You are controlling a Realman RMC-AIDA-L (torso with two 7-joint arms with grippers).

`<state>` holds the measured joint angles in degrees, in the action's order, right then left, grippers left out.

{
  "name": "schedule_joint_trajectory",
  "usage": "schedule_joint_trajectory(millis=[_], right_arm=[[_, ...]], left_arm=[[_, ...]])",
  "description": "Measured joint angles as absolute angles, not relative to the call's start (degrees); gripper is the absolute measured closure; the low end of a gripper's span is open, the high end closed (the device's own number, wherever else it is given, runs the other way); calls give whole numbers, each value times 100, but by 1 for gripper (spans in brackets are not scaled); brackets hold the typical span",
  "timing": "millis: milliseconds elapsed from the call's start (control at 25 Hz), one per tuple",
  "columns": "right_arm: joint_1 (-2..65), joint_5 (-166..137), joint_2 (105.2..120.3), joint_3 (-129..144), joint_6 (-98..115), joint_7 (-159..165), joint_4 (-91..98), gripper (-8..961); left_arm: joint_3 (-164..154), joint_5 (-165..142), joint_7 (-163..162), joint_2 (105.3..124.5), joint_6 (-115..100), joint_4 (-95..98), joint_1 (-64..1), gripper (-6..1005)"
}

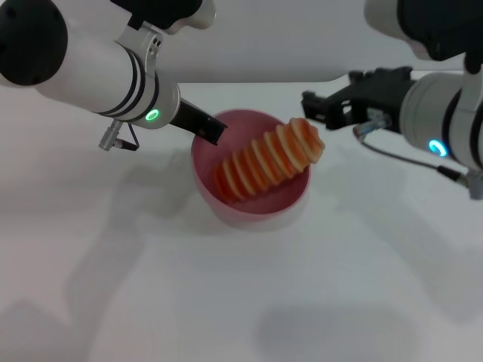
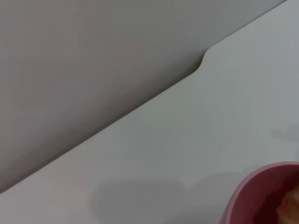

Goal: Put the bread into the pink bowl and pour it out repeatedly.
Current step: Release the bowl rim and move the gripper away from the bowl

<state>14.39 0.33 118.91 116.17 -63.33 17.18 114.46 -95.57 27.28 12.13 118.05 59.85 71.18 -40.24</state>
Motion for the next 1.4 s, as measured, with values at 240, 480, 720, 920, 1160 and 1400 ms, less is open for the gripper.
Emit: schedule_joint_trajectory(millis=[240, 480, 720, 920, 1160, 1400], right_arm=[[712, -1582, 11931, 11934, -4847, 1907, 11766, 294], [241, -3680, 11927, 12011, -2640, 3159, 11186, 294], [210, -6207, 11914, 11706, -1240, 5759, 10144, 294], [243, -7299, 11900, 11432, -1160, 7962, 9544, 294], [52, -5850, 11832, 11166, -1194, 7547, 9999, 294], [508, -1206, 11782, 10482, -2470, 3507, 10624, 294]], left_arm=[[-9548, 2837, 1209, 11820, 5982, 7032, -4007, 799], [-9542, 3077, 1209, 11823, 5917, 6943, -3990, 798], [-9540, 3097, 1155, 11832, 5690, 6895, -3925, 796], [-9547, 3105, 1150, 11838, 5618, 6770, -3966, 794], [-9552, 3105, 1149, 11835, 5573, 6622, -4053, 793], [-9596, 3105, 1152, 11846, 5524, 6440, -4167, 791]])
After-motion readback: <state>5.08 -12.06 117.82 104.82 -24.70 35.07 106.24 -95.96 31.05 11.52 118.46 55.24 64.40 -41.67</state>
